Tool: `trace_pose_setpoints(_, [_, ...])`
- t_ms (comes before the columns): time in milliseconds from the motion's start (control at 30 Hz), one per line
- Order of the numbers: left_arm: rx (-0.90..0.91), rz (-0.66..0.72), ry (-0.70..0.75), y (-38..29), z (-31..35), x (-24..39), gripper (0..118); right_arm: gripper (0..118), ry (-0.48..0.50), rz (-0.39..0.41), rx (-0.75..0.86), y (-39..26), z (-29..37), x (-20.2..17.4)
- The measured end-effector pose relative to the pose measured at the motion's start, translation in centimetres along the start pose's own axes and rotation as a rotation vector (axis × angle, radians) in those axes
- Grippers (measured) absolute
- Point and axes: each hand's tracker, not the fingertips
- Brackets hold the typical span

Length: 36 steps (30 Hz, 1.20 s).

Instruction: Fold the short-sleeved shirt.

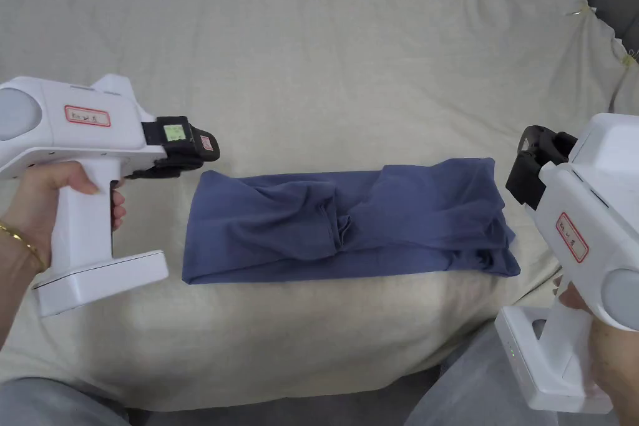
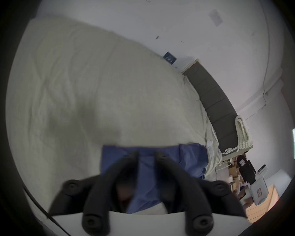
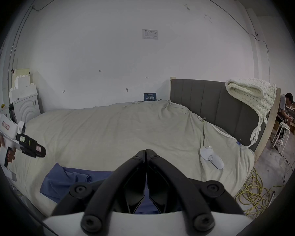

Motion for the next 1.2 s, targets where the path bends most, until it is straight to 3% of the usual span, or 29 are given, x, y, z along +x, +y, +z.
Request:
trace_pose_setpoints(67, [-0.073,0.015,0.011,0.4,-0.9,-2.4,88,0,-0.003,0.003,-0.002,0.0,-0.1,-0.1])
trace_pose_setpoints(100, [-0.116,0.016,0.014,0.5,-1.4,-3.2,103,0,-0.003,0.004,-0.006,0.0,-0.2,-0.1])
trace_pose_setpoints(133, [-0.154,0.01,0.021,0.5,-1.8,-3.7,108,0,-0.001,0.003,-0.009,0.0,-0.3,-0.1])
trace_pose_setpoints(367, [-0.287,-0.02,0.152,-3.0,-4.0,-1.4,108,0,-0.004,0.005,-0.025,0.0,-0.9,0.0])
trace_pose_setpoints(533, [-0.318,-0.049,0.165,-3.6,-5.5,-1.2,103,0,-0.014,0.012,-0.035,-0.4,-1.1,0.2])
trace_pose_setpoints(633, [-0.338,-0.065,0.213,-3.2,-5.9,-1.2,87,0,-0.012,0.002,-0.046,-0.6,-1.4,0.3])
trace_pose_setpoints(700, [-0.337,-0.084,0.315,-3.4,-6.4,-0.4,84,0,-0.012,-0.001,-0.051,-0.8,-1.6,0.4])
trace_pose_setpoints(933, [-0.355,-0.235,0.455,-4.8,-7.9,3.4,45,0,0.002,-0.009,-0.067,-1.9,-2.1,0.6])
trace_pose_setpoints(967, [-0.353,-0.221,0.445,-4.9,-8.0,3.7,32,0,0.004,-0.011,-0.068,-2.0,-2.1,0.6])
trace_pose_setpoints(1033, [-0.332,-0.183,0.465,-5.3,-7.5,4.6,21,0,0.006,-0.012,-0.071,-2.4,-2.3,1.1])
trace_pose_setpoints(1067, [-0.334,-0.175,0.442,-5.2,-7.3,4.5,8,0,0.007,-0.014,-0.071,-2.5,-2.4,1.2])
trace_pose_setpoints(1100, [-0.321,-0.104,0.358,-5.0,-6.9,4.5,8,0,0.009,-0.015,-0.071,-2.5,-2.4,1.4])
trace_pose_setpoints(1200, [-0.257,0.05,0.323,-4.1,-5.0,3.8,4,0,0.007,-0.028,-0.065,-2.2,-2.2,1.6])
